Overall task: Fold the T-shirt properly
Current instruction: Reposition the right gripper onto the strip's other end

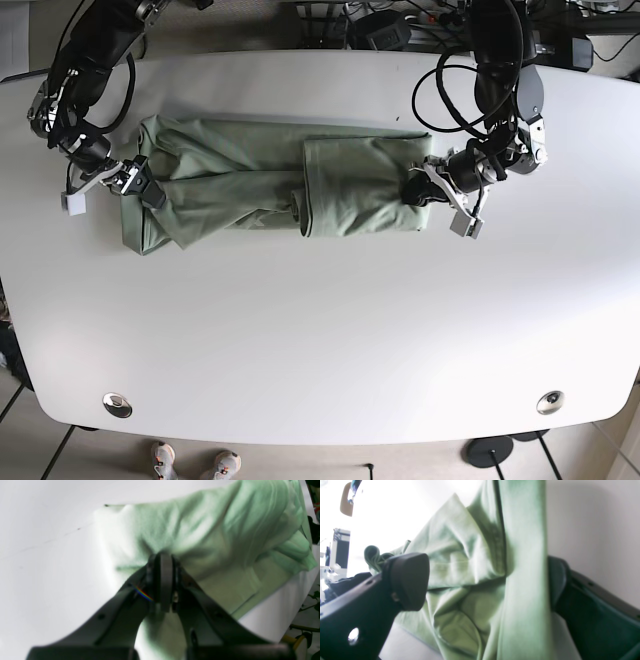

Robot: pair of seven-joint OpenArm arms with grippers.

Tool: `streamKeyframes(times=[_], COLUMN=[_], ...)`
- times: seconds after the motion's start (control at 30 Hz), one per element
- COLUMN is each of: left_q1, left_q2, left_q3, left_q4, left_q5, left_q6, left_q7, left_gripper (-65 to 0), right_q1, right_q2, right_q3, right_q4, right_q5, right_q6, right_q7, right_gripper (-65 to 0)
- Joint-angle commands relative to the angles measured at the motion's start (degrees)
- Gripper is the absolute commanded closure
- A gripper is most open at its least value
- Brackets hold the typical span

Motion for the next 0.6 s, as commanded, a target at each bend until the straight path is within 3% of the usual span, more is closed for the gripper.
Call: streamKeyframes(times=[0.03, 0.23, 0.3, 0.43, 0.6], left_q1=[-0.5, -0.3, -0.2, -0.2, -0.5], left_q2=[-0.5, -0.5, -0.5, -0.5, -0.3], left_q3=[0.0, 0.0, 0.0, 0.1, 0.1], left_q4=[0.8, 0.8, 0.8, 0.8, 0.6], left_q5=[0.4, 0.4, 0.4, 0.4, 0.5], left_q6=[-0.1, -0.1, -0.1, -0.1, -0.1], left_q7=[0.2, 0.2, 0.2, 0.2, 0.3], left_gripper=[-1.1, -1.1, -1.1, -1.1, -1.1], right_q1=[0.3, 0.3, 0.5, 0.8, -0.8], right_q2=[0.0, -0.2, 0.2, 0.5, -0.8], right_q3=[-2.7, -3.3, -3.4, -3.9, -5.5], right_q4=[0.6, 0.3, 0.3, 0.4, 11.8], right_q5=[-1.2, -1.3, -1.3, -1.8, -7.1], right_q6=[-0.22, -0.31, -0.31, -0.40, -0.40], right_q7=[-0.9, 1.8, 2.6, 3.9, 3.6], right_gripper=[-62.1, -60.7, -45.3, -2.4, -1.7])
